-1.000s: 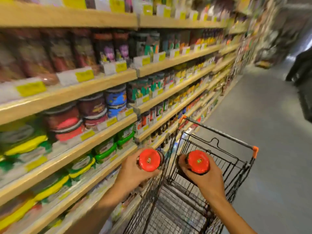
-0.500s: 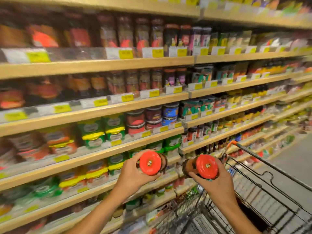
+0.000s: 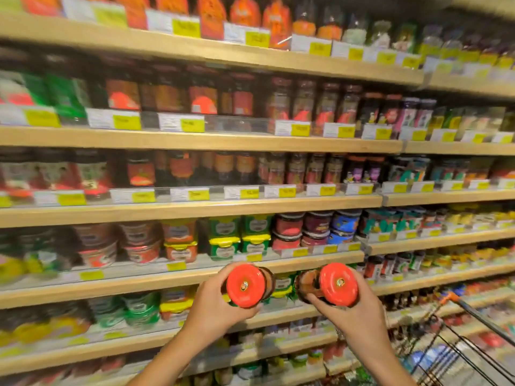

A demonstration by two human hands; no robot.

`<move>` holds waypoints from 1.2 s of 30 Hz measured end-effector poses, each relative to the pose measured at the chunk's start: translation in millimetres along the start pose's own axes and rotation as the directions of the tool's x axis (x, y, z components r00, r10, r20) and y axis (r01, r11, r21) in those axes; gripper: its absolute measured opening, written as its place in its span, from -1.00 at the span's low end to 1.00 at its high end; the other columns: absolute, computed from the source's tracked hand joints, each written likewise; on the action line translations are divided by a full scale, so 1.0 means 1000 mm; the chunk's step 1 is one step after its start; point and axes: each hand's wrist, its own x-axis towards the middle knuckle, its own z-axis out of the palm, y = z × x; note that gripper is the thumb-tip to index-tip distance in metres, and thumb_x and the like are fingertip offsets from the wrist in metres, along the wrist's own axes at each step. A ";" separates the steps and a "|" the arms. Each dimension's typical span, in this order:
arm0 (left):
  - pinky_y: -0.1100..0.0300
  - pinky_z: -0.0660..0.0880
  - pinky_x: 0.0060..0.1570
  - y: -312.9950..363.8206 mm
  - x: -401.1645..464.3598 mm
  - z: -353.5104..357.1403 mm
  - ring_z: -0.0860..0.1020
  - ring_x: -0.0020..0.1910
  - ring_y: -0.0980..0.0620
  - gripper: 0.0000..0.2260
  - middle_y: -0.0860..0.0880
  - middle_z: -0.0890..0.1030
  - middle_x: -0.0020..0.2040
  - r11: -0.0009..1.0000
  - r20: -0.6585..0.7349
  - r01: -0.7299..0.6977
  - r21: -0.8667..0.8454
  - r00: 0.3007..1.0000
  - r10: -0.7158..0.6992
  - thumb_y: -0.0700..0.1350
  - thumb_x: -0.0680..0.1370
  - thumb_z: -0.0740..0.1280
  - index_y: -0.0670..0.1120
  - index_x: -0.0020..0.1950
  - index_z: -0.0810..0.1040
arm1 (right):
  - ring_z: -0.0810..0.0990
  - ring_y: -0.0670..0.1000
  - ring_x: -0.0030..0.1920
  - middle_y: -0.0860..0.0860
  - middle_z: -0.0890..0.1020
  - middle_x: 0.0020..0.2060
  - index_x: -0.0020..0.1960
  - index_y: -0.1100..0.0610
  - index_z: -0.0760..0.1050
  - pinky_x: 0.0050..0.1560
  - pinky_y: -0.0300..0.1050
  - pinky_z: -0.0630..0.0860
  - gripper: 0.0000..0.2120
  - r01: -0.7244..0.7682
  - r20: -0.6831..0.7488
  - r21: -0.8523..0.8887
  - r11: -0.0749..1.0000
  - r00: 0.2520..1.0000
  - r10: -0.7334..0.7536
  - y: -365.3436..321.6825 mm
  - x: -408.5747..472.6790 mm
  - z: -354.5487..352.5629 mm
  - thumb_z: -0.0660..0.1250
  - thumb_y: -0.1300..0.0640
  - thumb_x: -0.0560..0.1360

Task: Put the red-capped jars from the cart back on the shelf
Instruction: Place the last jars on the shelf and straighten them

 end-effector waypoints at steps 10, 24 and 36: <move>0.36 0.49 0.15 -0.022 0.021 -0.113 0.56 0.21 0.26 -0.35 0.25 0.63 0.18 0.996 -0.130 -0.081 0.020 0.988 0.083 0.04 0.23 0.68 0.14 0.28 0.56 | 0.56 -0.30 0.03 -0.22 0.62 0.02 0.12 -0.18 0.50 -0.06 -0.38 0.44 -0.36 0.161 0.036 0.026 0.987 0.986 -0.162 -0.059 0.029 0.105 0.67 -0.09 0.11; 0.38 0.51 0.08 0.007 0.054 -0.154 0.59 0.12 0.27 -0.38 0.26 0.66 0.08 0.984 -0.259 -0.171 0.051 0.949 0.179 -0.01 0.22 0.69 0.12 0.24 0.58 | 0.60 -0.23 0.06 -0.19 0.65 0.03 0.21 -0.08 0.52 0.03 -0.33 0.50 -0.34 0.368 0.032 0.091 0.925 0.928 -0.372 -0.109 0.072 0.143 0.62 -0.15 0.16; 0.50 0.40 0.07 0.036 0.147 -0.144 0.57 0.09 0.36 -0.37 0.26 0.63 0.07 0.939 -0.315 -0.274 0.209 0.890 0.330 -0.05 0.21 0.69 0.05 0.24 0.58 | 0.58 -0.21 0.08 -0.15 0.63 0.06 0.24 -0.01 0.49 0.00 -0.49 0.45 -0.36 0.478 -0.046 0.161 0.864 0.878 -0.477 -0.130 0.146 0.128 0.67 -0.02 0.24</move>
